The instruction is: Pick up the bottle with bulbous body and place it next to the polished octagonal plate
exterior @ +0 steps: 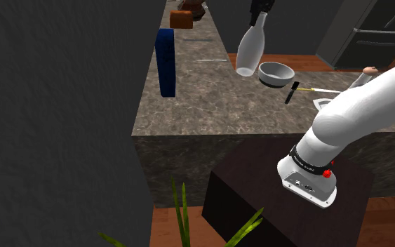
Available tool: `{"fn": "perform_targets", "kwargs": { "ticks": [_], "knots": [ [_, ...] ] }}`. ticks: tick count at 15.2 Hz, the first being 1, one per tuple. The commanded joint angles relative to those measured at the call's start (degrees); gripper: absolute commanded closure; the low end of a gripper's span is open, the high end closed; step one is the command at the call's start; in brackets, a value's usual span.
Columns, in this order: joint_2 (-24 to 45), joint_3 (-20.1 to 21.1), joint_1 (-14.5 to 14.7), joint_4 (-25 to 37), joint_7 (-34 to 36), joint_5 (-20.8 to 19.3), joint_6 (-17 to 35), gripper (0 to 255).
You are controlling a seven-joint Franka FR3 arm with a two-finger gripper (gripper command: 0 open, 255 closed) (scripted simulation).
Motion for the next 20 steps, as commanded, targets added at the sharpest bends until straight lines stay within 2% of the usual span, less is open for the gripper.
{"fn": "perform_targets", "kwargs": {
  "ticks": [1,10,20],
  "knots": [
    [-3.10,-0.57,-0.65,-1.47,-0.96,-0.67,-1.61,255],
    [-16.53,-3.62,-4.16,-3.94,-6.31,-4.33,-12.27,255],
    [-26.61,-8.03,-7.76,0.18,-14.25,-9.33,-25.75,255]
  ]
}}
